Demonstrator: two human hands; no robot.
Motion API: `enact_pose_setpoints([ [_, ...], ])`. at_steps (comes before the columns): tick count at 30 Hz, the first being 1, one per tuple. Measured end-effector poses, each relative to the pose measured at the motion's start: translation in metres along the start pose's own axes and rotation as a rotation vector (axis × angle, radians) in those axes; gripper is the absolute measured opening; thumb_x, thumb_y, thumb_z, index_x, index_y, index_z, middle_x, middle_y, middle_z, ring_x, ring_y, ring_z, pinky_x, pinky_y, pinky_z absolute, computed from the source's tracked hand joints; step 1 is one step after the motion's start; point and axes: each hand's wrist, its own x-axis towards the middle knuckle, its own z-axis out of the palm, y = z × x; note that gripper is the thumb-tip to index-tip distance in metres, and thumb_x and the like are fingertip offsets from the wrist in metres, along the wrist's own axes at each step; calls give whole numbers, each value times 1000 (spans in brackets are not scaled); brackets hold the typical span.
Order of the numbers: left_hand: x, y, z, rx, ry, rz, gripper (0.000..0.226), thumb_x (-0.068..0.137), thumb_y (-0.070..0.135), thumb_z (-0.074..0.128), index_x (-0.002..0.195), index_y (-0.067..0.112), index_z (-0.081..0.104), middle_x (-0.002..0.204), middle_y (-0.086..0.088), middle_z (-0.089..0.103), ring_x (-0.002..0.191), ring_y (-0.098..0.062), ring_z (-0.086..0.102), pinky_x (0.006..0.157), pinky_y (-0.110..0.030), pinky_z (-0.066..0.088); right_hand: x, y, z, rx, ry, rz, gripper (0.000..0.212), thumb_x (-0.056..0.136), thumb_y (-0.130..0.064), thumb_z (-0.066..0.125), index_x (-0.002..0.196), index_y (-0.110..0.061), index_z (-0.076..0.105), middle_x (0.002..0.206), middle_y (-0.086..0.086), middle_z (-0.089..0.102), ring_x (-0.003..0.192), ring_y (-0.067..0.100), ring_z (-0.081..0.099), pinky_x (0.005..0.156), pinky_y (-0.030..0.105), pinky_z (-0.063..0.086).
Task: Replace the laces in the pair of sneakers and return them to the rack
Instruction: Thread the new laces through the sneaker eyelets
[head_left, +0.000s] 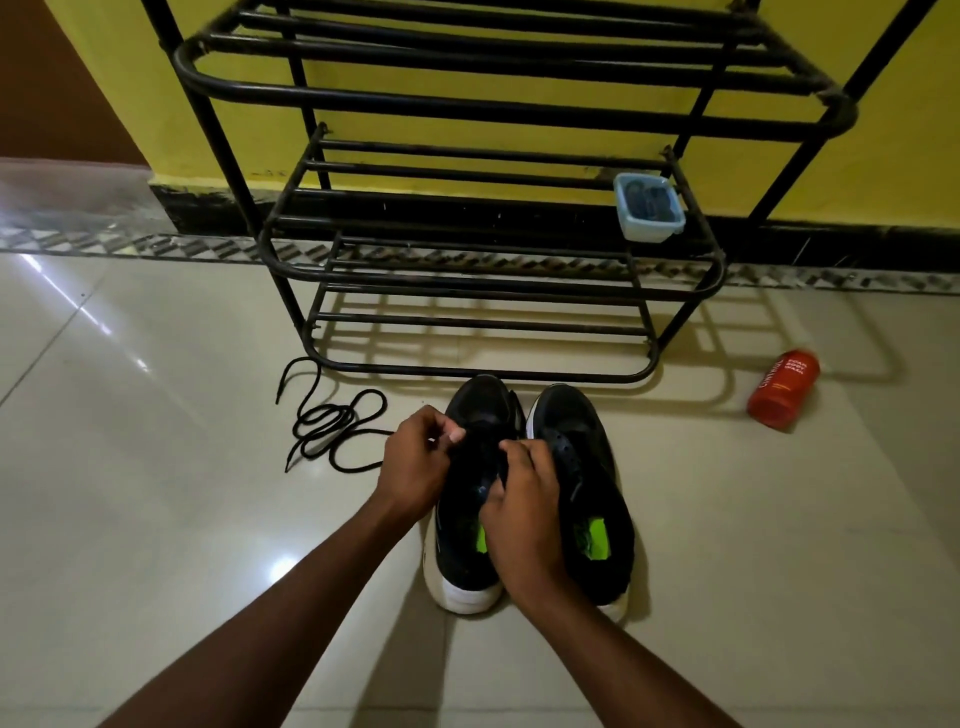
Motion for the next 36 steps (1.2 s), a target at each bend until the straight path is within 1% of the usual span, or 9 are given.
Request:
enact_pose_setpoints([
  [6, 1, -2, -5, -164, 126, -146, 21, 97, -2, 39, 92, 17, 47, 88, -12, 71, 77, -29, 70, 71, -51, 57, -1, 0, 0, -42, -28, -13, 50, 85, 8, 57, 134, -3, 57, 136, 7, 49, 123, 24, 54, 112, 35, 41],
  [11, 15, 16, -26, -587, 294, -239, 15, 109, 10, 28, 100, 17, 38, 86, -12, 66, 70, -27, 70, 64, -39, 57, -3, -2, -2, -79, -57, -13, 52, 85, 7, 58, 136, -3, 54, 140, 7, 46, 123, 24, 54, 112, 34, 41],
  [14, 30, 26, -45, -718, 271, -127, 17, 110, 16, 32, 96, 21, 41, 71, -1, 47, 56, -15, 47, 52, -31, 47, -4, -3, -3, -80, -53, -7, 52, 84, 6, 59, 135, -4, 54, 139, 7, 45, 123, 24, 53, 112, 35, 41],
  [18, 33, 15, -64, 380, -25, 500, 9, 103, 31, 51, 95, 27, 53, 87, 7, 51, 73, -9, 48, 59, -30, 42, -5, -6, -3, -107, -36, -5, 51, 84, 5, 58, 134, -5, 54, 137, 6, 46, 123, 24, 53, 114, 33, 39],
  [21, 33, 0, -68, 903, -194, 600, 23, 90, 47, 69, 92, 24, 72, 98, 6, 42, 93, -13, 45, 67, -31, 43, -4, -5, -2, -127, -45, -5, 56, 85, 4, 59, 140, -6, 50, 142, 6, 43, 129, 23, 49, 116, 34, 36],
  [25, 19, 25, -65, -105, -24, 364, 33, 104, 28, 53, 74, 17, 64, 95, -4, 64, 97, -24, 64, 85, -38, 49, -5, -5, -4, -144, -77, 2, 60, 88, 5, 55, 146, -4, 44, 151, 7, 37, 139, 23, 41, 122, 30, 26],
  [28, 13, 48, -65, -750, 68, 19, 38, 111, 29, 34, 79, 15, 47, 64, 0, 53, 62, -22, 56, 59, -33, 54, -3, -1, -4, -133, -60, 27, 60, 87, 7, 54, 146, -4, 44, 151, 7, 37, 139, 22, 41, 120, 23, 21],
  [33, 18, 16, -77, 569, 121, 368, 17, 106, 31, 42, 97, 17, 39, 62, -2, 51, 54, -24, 44, 50, -35, 30, -8, -3, -1, -35, -136, 52, 54, 92, 1, 54, 145, -5, 41, 147, 5, 38, 136, 24, 44, 111, 12, 31],
  [36, 10, -10, -65, 825, -70, 270, 20, 100, 27, 54, 114, 20, 42, 77, -7, 64, 70, -33, 60, 58, -36, 40, -11, -4, 2, -124, -158, 18, 52, 96, -6, 54, 145, -7, 39, 146, 4, 38, 134, 21, 42, 108, 14, 33],
])
